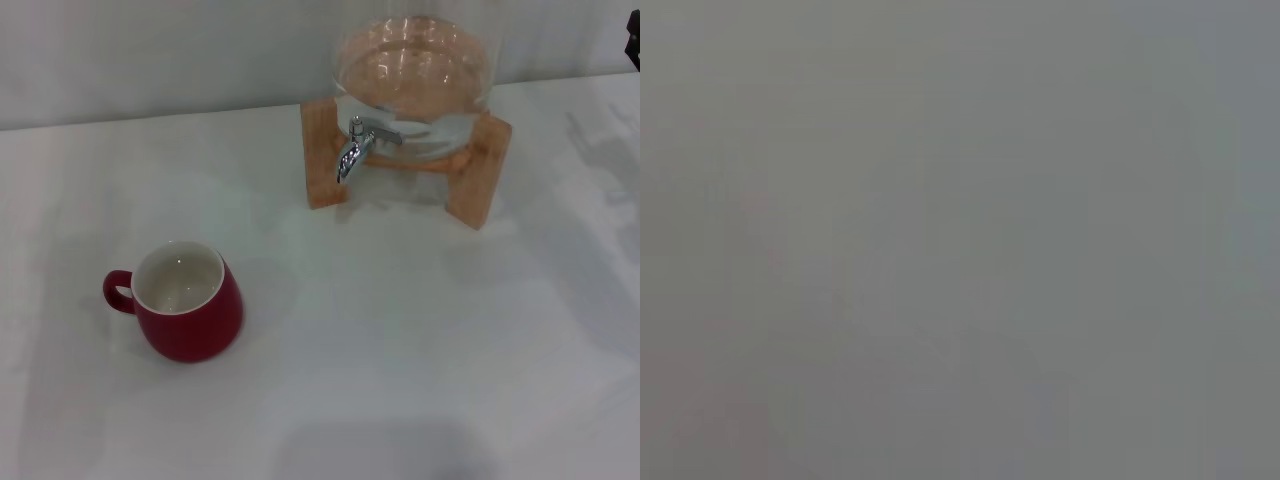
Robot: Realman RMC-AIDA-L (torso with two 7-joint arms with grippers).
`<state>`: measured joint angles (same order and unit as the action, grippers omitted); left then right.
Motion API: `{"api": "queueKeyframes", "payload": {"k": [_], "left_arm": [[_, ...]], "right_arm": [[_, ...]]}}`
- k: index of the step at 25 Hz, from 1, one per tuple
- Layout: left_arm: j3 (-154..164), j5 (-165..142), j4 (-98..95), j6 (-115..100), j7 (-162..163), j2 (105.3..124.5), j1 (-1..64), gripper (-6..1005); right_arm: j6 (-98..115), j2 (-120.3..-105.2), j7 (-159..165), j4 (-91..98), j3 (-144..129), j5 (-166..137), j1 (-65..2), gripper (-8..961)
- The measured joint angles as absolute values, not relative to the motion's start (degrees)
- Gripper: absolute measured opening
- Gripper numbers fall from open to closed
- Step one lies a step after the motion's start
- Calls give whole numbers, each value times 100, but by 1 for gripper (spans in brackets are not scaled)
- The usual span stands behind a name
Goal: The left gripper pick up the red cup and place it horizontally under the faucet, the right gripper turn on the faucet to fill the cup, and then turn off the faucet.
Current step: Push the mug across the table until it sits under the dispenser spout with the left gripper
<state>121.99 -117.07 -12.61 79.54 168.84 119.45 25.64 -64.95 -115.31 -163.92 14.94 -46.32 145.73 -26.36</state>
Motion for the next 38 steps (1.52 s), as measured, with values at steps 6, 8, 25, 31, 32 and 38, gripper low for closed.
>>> {"api": "queueKeyframes", "payload": {"k": [6, 8, 25, 31, 32, 38], "left_arm": [[12199, -11707, -1269, 7954, 16884, 11944, 2566, 879], [12199, -11706, -1267, 7954, 16884, 11945, 2575, 879], [12403, -11703, -1302, 7803, 16884, 11953, 2614, 878], [13087, -11670, -1616, 7658, 16883, 11992, 2348, 877], [13145, -11668, -1651, 7627, 16884, 11993, 2319, 877], [13467, -11659, -1836, 7518, 16871, 12020, 1994, 877]], "right_arm": [[-6495, -11521, -16391, 1494, -4623, 14572, -2643, 662], [-6495, -11517, -16391, 1494, -4618, 14572, -2644, 663], [-6459, -11497, -16404, 1498, -4614, 14571, -2686, 662], [-6438, -11491, -16404, 1524, -4614, 14543, -2776, 663], [-6421, -11489, -16404, 1529, -4614, 14541, -2789, 663], [-6220, -11468, -16428, 1550, -4627, 14529, -2935, 662]]}}
